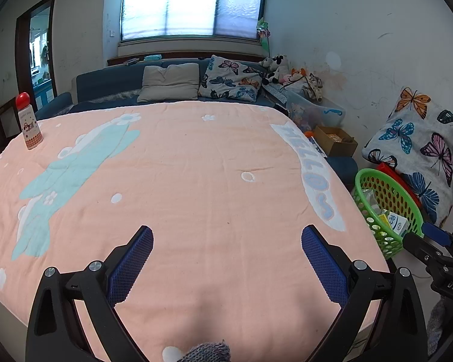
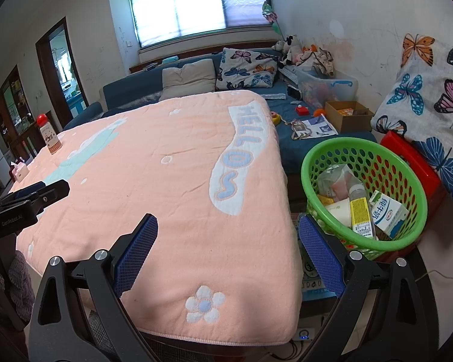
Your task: Collect trash
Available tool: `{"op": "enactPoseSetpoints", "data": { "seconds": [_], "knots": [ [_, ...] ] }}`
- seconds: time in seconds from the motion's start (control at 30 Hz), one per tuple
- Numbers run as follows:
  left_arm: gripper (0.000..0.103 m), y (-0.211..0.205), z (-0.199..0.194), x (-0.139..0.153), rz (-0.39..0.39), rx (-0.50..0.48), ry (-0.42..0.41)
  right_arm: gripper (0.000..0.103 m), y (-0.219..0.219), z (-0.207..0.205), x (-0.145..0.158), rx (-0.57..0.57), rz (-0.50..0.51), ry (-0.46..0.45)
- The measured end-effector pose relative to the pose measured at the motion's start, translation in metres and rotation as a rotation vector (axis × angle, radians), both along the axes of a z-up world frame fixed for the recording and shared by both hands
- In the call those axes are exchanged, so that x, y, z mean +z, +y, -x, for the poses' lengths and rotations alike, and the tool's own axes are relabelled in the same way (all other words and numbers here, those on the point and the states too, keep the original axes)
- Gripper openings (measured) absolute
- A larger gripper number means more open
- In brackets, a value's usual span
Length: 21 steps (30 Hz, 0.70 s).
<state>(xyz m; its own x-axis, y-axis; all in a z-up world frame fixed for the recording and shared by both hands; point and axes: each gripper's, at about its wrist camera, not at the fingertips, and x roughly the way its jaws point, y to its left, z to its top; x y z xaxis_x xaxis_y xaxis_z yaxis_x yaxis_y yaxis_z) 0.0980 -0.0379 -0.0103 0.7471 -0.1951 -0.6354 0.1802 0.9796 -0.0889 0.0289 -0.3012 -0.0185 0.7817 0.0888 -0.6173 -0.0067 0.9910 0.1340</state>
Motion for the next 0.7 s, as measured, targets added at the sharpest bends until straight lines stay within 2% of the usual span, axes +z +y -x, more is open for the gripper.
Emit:
{"op": "enactPoseSetpoints", "data": {
  "seconds": [0.7],
  "knots": [
    [0.095,0.0002,0.001,-0.0001,0.001,0.001,0.0,0.094,-0.0013,0.0004,-0.0021,0.004,-0.005,0.003]
  ]
}}
